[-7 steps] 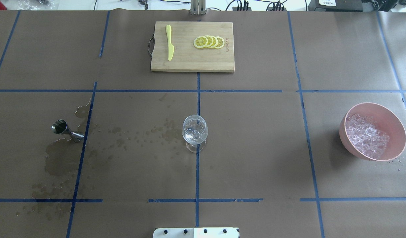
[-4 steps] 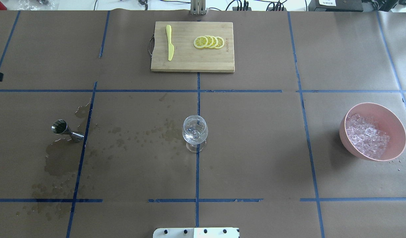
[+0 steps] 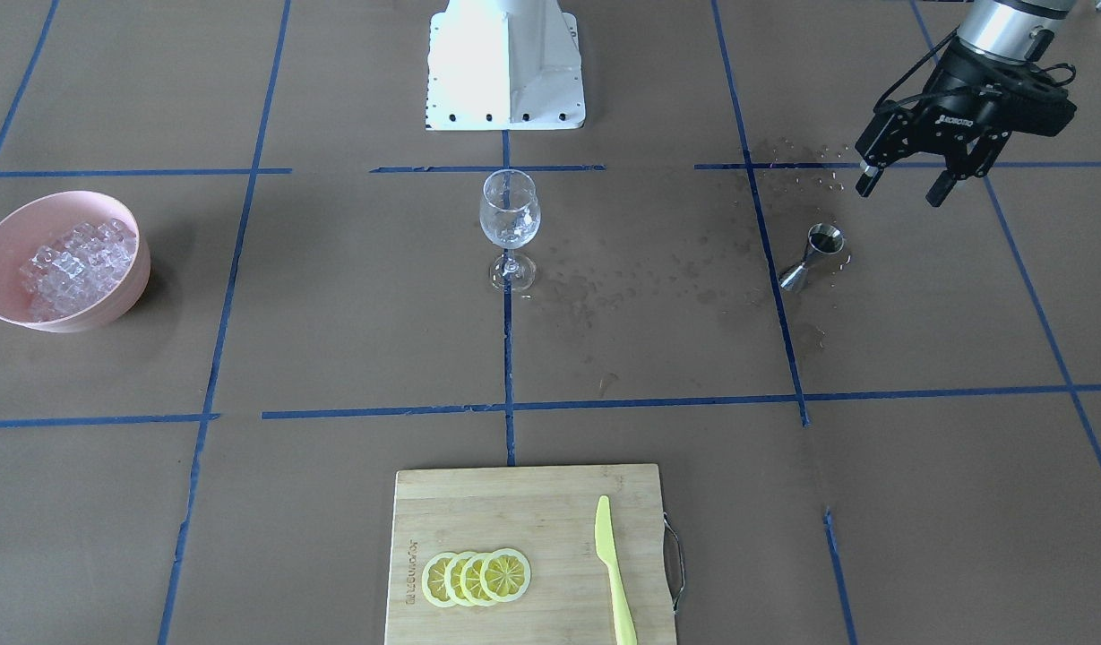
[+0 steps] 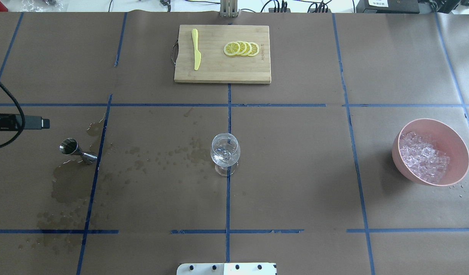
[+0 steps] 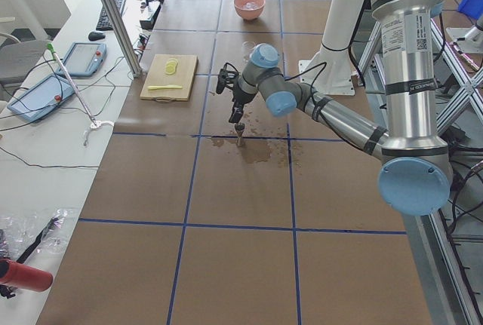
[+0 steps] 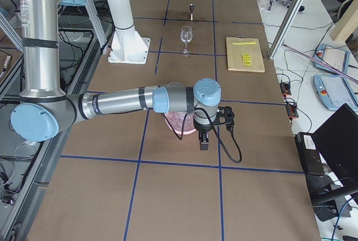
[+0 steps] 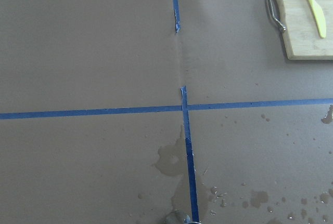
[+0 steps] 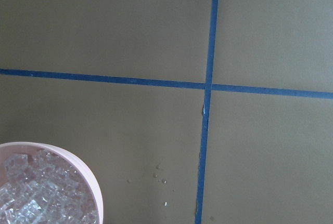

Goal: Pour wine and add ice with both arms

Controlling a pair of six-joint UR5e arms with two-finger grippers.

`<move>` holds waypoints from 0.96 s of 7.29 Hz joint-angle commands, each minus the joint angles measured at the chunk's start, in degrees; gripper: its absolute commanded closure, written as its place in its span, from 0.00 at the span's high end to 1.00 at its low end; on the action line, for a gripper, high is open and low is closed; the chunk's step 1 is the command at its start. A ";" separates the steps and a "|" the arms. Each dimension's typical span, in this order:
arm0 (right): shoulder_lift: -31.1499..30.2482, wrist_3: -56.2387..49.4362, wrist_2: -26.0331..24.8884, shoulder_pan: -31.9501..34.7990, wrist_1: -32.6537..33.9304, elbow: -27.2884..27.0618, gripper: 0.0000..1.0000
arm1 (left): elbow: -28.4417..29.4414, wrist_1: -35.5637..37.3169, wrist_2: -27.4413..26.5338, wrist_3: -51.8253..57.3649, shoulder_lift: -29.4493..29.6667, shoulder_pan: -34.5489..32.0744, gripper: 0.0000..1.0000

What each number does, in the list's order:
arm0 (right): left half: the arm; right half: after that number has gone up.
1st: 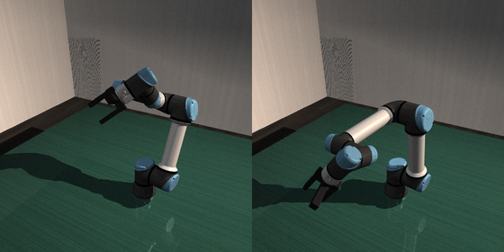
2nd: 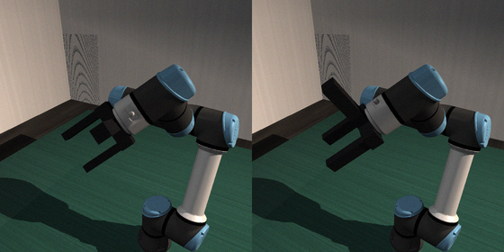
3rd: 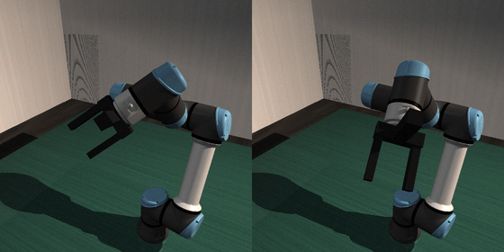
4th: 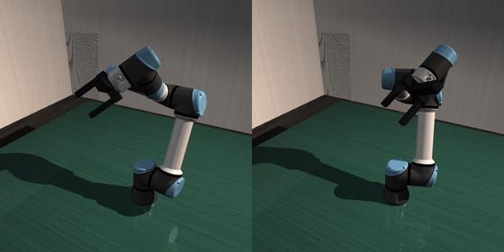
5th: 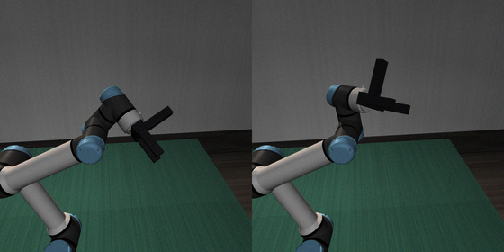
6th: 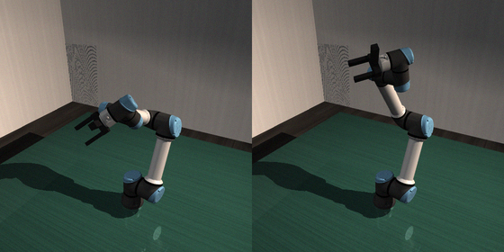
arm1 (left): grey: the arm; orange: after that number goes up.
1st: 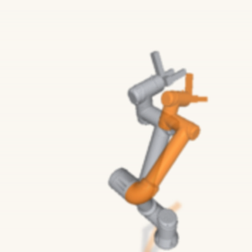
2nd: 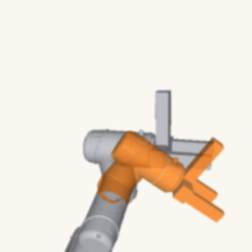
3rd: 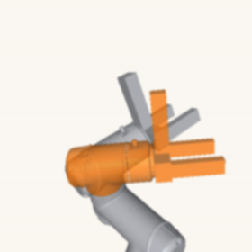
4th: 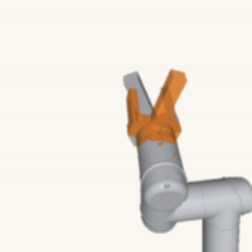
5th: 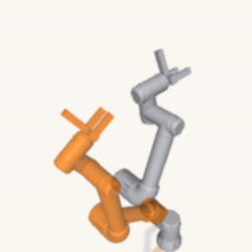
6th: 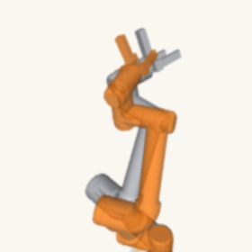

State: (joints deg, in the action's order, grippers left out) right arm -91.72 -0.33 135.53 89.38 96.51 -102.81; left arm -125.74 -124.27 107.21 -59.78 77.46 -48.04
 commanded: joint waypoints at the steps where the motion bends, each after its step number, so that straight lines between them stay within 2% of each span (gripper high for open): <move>1: 0.22 -0.02 -0.09 -1.13 0.08 -0.54 1.00 | -3.61 -5.01 -12.23 -7.51 -6.86 10.54 1.00; 4: 2.49 -0.02 -0.18 -1.49 0.08 -0.63 1.00 | -4.78 -3.36 -38.57 -24.28 -9.43 33.64 1.00; 6: 3.12 2.08 0.09 -1.49 0.17 -0.20 1.00 | -3.64 6.02 -52.48 -31.41 -8.83 41.59 0.99; 7: 3.12 2.18 0.09 -1.66 0.09 -0.46 1.00 | -0.24 6.84 -57.33 -34.06 -6.73 42.84 0.98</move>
State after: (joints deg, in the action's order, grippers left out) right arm -88.74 1.25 135.57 87.83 96.65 -103.16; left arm -128.89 -120.14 57.05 -89.90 68.98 -8.21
